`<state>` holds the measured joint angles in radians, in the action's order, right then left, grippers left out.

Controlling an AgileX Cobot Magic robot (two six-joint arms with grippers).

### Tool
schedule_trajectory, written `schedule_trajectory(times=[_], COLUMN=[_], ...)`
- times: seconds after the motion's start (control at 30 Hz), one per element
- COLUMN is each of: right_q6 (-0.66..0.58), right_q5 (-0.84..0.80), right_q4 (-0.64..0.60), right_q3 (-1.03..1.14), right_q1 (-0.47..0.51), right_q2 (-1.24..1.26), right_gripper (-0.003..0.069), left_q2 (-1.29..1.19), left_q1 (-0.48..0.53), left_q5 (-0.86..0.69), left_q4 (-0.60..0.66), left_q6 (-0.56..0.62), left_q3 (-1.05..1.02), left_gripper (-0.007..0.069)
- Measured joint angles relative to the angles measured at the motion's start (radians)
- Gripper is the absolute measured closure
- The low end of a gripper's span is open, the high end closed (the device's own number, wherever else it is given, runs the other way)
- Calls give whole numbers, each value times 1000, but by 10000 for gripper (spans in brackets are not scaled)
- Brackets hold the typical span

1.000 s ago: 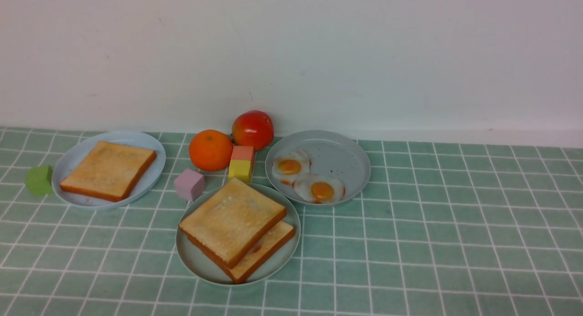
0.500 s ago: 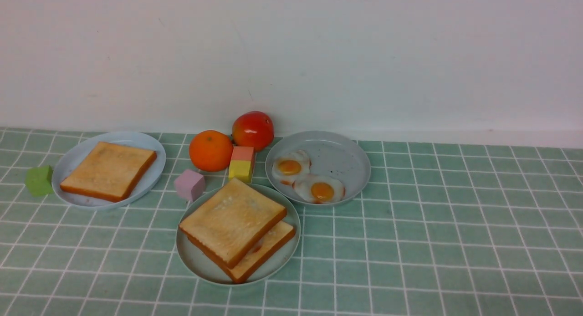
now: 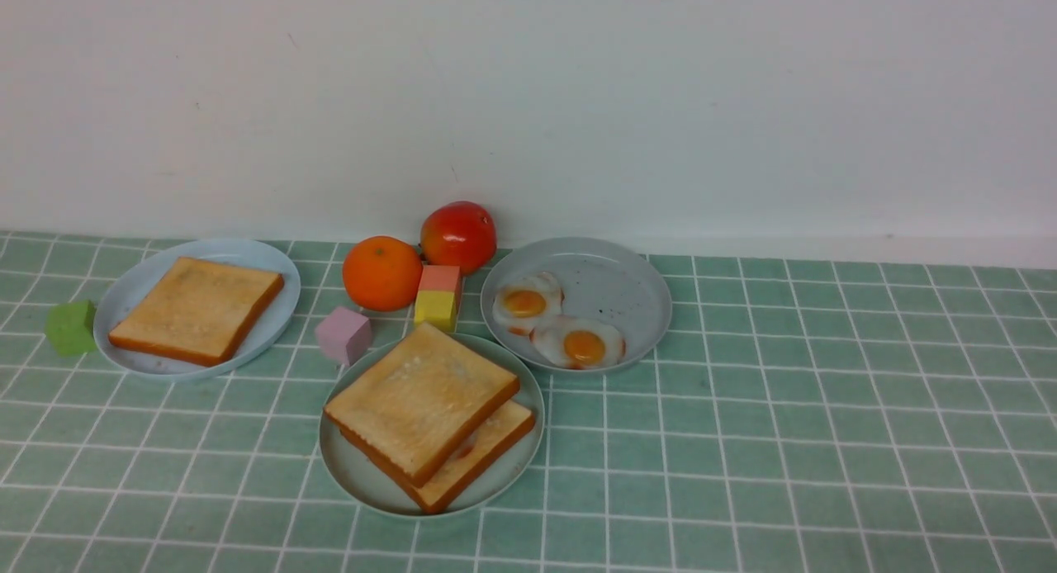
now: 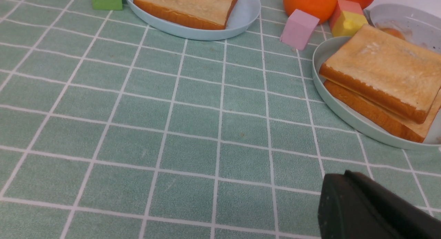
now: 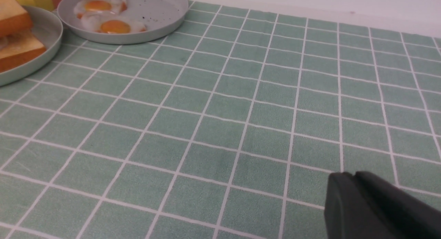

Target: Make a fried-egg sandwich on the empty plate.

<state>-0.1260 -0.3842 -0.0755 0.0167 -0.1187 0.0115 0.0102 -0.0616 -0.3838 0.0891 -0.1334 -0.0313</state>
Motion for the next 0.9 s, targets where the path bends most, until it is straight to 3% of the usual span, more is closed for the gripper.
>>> schedule_trajectory(times=[0.9], right_q6=[0], right_q5=[0], right_q4=[-1], right_q3=[0], right_q1=[0], right_q2=[0], right_gripper=[568], left_q2=[0], left_q1=[0], left_q5=[0], left_q4=[0], left_q6=[0], left_q3=[0], left_gripper=[626])
